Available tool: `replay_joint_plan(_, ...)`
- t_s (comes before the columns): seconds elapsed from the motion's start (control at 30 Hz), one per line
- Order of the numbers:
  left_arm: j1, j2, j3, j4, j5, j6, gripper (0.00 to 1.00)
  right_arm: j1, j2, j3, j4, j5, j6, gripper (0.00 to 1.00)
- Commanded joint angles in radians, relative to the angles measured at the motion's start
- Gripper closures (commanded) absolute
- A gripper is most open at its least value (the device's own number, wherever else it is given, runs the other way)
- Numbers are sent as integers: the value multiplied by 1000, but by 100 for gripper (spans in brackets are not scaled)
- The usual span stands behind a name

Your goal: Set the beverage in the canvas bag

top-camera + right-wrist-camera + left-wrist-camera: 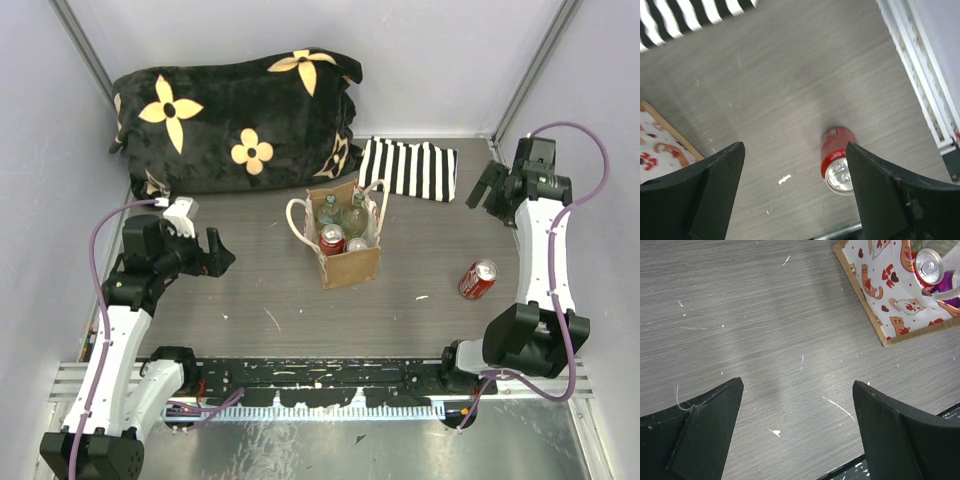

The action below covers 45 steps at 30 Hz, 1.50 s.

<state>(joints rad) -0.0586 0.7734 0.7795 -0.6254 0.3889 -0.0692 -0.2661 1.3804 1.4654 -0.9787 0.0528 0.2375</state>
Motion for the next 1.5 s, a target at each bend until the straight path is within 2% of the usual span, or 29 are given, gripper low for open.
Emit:
replay_joint_plan(0.0, 5, 24, -20, 97, 56, 6, 2, -4, -37, -99, -48, 30, -3, 12)
replay_joint_plan(0.33, 5, 88, -35, 136, 134, 87, 2, -8, -78, -253, -75, 110, 29, 12)
replay_joint_plan(0.73, 5, 109, -100, 211, 175, 72, 2, -44, -85, -195, -143, 229, 17, 11)
replay_joint_plan(1.0, 5, 107, -114, 221, 177, 67, 2, -131, -113, -292, -94, 109, 6, 11)
replay_joint_plan(1.23, 4, 89, -113, 208, 166, 77, 2, -140, -129, -317, -47, 17, 28, 11)
replay_joint_plan(1.47, 4, 89, -121, 210, 166, 75, 2, -141, -108, -322, -38, 5, 24, 11)
